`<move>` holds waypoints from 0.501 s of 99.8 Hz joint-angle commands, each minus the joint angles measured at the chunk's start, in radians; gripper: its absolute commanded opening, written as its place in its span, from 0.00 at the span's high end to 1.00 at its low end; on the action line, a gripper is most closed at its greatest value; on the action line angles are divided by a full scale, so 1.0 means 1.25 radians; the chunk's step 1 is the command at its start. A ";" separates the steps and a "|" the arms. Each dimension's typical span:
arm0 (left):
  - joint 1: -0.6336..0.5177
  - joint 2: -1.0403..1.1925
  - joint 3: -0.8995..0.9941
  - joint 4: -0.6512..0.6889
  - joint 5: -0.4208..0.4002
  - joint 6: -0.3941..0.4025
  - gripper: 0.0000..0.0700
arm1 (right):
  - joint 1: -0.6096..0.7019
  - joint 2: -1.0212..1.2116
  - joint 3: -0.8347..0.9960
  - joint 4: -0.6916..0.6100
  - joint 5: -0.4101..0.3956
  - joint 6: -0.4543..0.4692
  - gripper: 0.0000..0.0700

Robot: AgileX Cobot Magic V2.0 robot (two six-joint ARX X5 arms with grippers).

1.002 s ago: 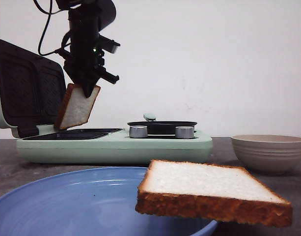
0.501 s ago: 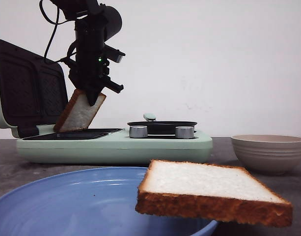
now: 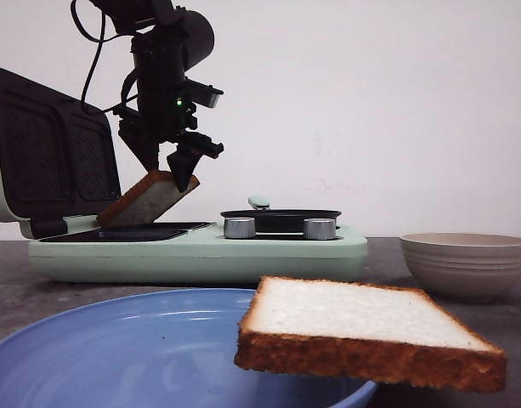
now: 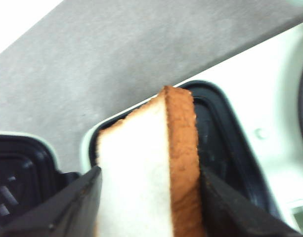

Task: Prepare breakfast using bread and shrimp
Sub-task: 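Carry the bread to the grill plate farthest from the robot and release, then raise the left gripper away from the grill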

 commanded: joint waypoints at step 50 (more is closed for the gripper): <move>-0.005 0.027 0.034 0.000 0.093 -0.044 0.30 | 0.003 0.005 0.010 0.004 0.005 -0.011 1.00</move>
